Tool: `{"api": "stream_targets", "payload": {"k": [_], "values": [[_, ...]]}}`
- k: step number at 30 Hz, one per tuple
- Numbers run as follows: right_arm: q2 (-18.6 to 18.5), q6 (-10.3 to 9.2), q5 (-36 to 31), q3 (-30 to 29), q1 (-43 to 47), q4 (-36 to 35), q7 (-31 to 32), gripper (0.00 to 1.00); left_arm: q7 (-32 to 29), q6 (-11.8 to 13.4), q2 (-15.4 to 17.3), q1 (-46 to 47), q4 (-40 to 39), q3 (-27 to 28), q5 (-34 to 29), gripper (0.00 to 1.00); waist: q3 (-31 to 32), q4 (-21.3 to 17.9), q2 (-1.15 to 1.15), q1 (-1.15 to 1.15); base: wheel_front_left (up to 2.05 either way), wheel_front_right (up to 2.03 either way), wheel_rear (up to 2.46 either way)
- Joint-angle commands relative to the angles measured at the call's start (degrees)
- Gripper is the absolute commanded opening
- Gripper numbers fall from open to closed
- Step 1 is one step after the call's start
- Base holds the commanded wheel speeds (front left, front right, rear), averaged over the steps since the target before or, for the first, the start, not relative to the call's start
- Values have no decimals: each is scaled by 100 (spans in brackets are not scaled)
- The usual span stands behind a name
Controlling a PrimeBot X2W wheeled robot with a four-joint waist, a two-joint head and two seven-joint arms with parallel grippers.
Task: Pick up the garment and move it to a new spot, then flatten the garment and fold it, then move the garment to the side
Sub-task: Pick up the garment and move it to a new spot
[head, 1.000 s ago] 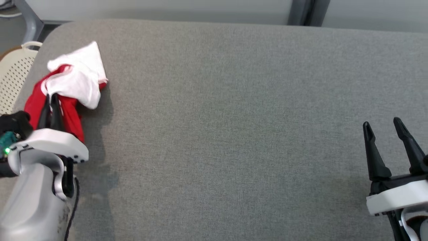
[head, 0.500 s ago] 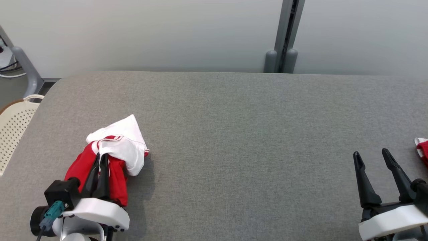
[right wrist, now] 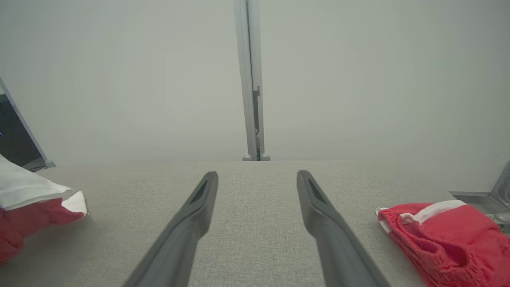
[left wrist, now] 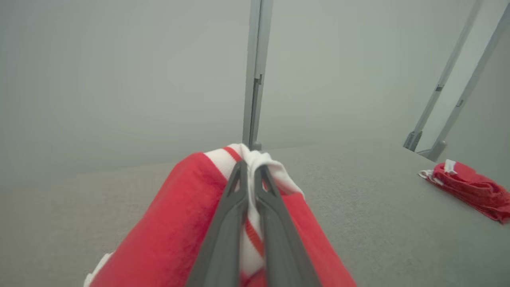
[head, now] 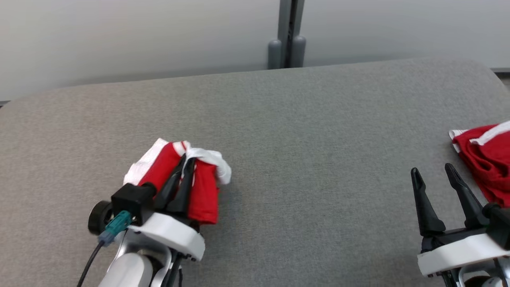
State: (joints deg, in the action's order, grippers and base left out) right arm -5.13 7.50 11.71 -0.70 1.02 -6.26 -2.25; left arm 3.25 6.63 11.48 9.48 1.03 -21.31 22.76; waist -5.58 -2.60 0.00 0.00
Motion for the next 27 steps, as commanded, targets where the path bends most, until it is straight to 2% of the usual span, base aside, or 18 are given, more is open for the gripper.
{"api": "stream_targets", "payload": {"k": [1,9,12,20,21,22,23,27], "values": [[-7,1,48,6,-97,25,-59,100,4,-71,-13,166,38,-31,-16,0,-285,-323,0,0,0,0,0],[67,1,177,112,-371,270,-335,100,-34,-536,-394,1248,741,-639,-223,0,-807,-1069,0,0,0,0,0],[106,1,256,193,-502,432,-483,100,-43,-639,-531,1603,1291,-801,-244,0,-1020,-1293,0,0,0,0,0],[138,1,315,220,-742,739,-716,100,249,-948,-739,1965,2395,-1057,-20,0,-1195,-1407,0,0,0,0,0],[142,1,311,211,-762,773,-734,100,307,-976,-754,1965,2471,-1083,14,26,-1182,-1399,0,0,0,0,0],[143,1,306,206,-768,811,-747,100,379,-1016,-763,1963,2525,-1114,50,91,-1152,-1383,0,0,0,0,0],[142,1,300,201,-762,839,-764,100,439,-1040,-777,1946,2566,-1144,98,100,-1114,-1360,0,0,0,0,0],[145,1,269,179,-728,935,-795,100,707,-1019,-793,1853,2563,-1244,94,100,-931,-1219,0,0,0,0,0]]}}
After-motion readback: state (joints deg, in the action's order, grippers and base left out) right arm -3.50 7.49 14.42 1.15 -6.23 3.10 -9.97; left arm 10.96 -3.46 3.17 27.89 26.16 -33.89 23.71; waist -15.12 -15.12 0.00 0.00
